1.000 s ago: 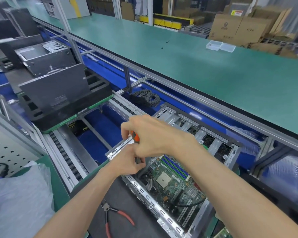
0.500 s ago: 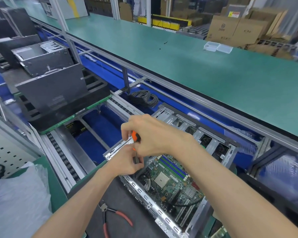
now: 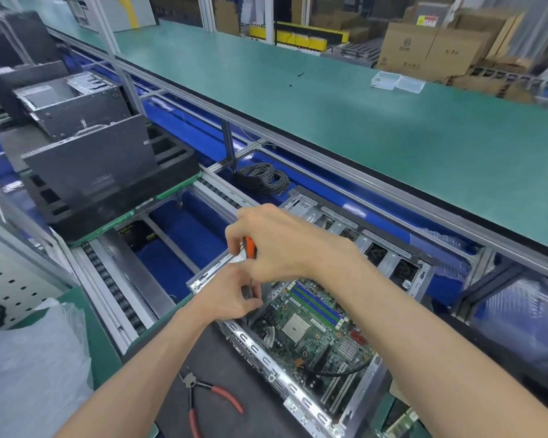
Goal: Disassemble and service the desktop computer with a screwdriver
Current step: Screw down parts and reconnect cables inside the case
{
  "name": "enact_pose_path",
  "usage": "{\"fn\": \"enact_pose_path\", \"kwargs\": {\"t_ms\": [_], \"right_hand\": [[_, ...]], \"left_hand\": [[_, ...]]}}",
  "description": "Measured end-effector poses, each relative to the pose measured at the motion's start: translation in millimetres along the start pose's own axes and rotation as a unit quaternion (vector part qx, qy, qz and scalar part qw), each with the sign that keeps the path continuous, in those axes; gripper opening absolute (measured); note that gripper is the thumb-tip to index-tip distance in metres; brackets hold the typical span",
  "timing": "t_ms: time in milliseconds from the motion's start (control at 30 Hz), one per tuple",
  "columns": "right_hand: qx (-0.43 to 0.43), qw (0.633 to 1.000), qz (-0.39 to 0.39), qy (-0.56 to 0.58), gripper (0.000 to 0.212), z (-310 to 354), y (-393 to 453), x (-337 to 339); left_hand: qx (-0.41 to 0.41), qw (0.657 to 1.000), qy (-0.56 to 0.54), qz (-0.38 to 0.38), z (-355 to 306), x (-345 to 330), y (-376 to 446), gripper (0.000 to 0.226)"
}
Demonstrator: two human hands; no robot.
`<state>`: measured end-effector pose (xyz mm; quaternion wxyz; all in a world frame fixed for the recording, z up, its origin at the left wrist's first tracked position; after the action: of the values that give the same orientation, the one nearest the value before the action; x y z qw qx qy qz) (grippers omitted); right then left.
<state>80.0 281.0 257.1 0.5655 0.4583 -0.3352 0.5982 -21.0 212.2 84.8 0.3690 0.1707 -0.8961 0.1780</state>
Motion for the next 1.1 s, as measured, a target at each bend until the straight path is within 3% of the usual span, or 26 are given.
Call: {"fn": "enact_pose_path", "kwargs": {"t_ms": [67, 133, 233, 367, 467, 533, 567, 667, 800, 900, 967, 1100], "right_hand": [[-0.052, 0.994, -0.011, -0.101, 0.033, -4, 2, -1], [-0.071, 0.989, -0.017, -0.132, 0.033, -6, 6, -2], [-0.020, 0.997, 0.012, -0.075, 0.005, -4, 9, -5], [0.028, 0.997, 0.039, 0.065, 0.038, 3, 3, -6], [-0.010, 0.999, -0.016, -0.038, 0.015, 3, 4, -5], [-0.055, 0.989, -0.018, -0.133, 0.035, 3, 6, -4], [-0.057, 0.987, -0.015, -0.147, 0.033, 3, 8, -4], [-0.012, 0.996, 0.004, -0.083, 0.005, 4, 10, -8], [0.017, 0.996, 0.030, 0.077, 0.040, 2, 2, -6], [-0.033, 0.999, -0.021, -0.017, 0.016, -5, -1, -2], [-0.080, 0.991, -0.018, -0.107, 0.033, -9, -1, -1], [-0.016, 0.998, 0.007, -0.054, 0.005, -5, 4, -5]], "left_hand": [[0.004, 1.000, -0.027, 0.014, -2, 0, -1, 0.029], [-0.001, 1.000, -0.028, 0.014, -3, 0, 0, 0.022], [-0.008, 1.000, -0.003, 0.006, -3, 1, 0, 0.014], [0.005, 0.999, 0.037, -0.005, 2, 0, 1, 0.010], [0.023, 0.999, 0.031, -0.005, 5, -2, 2, 0.017], [0.022, 1.000, 0.004, 0.000, 3, -3, 1, 0.020], [0.020, 1.000, -0.005, -0.001, 2, -3, 1, 0.021], [0.030, 0.999, 0.005, -0.026, 1, -2, 2, 0.030], [0.026, 0.999, 0.021, -0.042, 0, -2, -1, 0.051], [0.004, 0.999, 0.001, -0.049, -4, 0, 0, 0.041], [-0.025, 0.999, 0.009, -0.047, -7, 0, 1, 0.036], [-0.014, 0.998, 0.009, -0.057, -7, 0, 1, 0.037]]}}
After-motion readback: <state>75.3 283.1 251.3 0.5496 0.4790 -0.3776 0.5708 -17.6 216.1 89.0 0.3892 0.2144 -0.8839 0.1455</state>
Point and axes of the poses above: each hand's wrist, its own y-axis towards the middle knuckle, its own x-axis out of the back of the hand, z = x × y, the point moved 4 cm from there along y, towards the middle knuckle, and after that the axes turned 15 degrees about x, right-handed, at the moved point
